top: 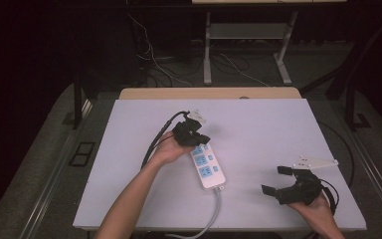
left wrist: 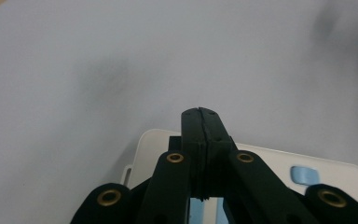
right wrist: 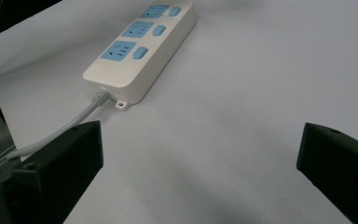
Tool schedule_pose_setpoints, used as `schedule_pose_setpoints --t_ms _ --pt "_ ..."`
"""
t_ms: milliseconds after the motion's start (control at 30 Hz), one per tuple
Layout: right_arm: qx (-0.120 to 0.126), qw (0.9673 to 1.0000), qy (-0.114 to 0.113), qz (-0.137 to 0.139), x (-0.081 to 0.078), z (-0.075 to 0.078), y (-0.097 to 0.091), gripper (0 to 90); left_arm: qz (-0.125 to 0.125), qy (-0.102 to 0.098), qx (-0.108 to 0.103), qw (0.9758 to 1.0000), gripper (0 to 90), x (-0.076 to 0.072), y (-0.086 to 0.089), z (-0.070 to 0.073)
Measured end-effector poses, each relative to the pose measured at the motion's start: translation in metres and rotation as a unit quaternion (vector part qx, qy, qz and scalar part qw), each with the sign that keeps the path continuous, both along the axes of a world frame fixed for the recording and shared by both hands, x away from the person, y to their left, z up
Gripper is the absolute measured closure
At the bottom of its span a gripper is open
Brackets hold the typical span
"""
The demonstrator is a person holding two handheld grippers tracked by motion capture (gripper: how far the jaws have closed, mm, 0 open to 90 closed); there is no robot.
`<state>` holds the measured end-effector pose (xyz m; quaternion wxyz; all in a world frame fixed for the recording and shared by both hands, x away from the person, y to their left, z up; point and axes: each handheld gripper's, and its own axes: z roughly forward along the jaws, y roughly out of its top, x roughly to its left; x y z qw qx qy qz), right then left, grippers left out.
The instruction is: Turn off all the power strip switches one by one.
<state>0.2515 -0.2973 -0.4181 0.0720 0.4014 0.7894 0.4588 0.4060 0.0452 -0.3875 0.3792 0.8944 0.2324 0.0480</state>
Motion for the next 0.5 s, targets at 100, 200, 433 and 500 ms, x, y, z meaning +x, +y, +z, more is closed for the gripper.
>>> schedule_pose_setpoints --t_ms 100,200,433,500 --pt "0.000 1.0000 0.000 0.000 0.000 0.000 0.000 0.0 0.003 0.002 -0.010 0.9999 71.6 -0.004 0.006 0.005" --pt "0.001 1.0000 -0.001 0.001 -0.001 0.000 0.001 0.0 0.007 -0.002 -0.021 0.9998 61.5 -0.011 0.014 0.010" --pt "0.002 1.0000 0.000 0.001 -0.001 0.000 0.002 0.0 0.024 0.016 -0.038 0.9989 14.9 -0.022 0.032 0.016" --pt "0.003 1.0000 -0.001 0.000 -0.001 0.001 0.002 0.0 0.036 0.014 -0.042 0.9984 4.5 -0.026 0.036 0.017"
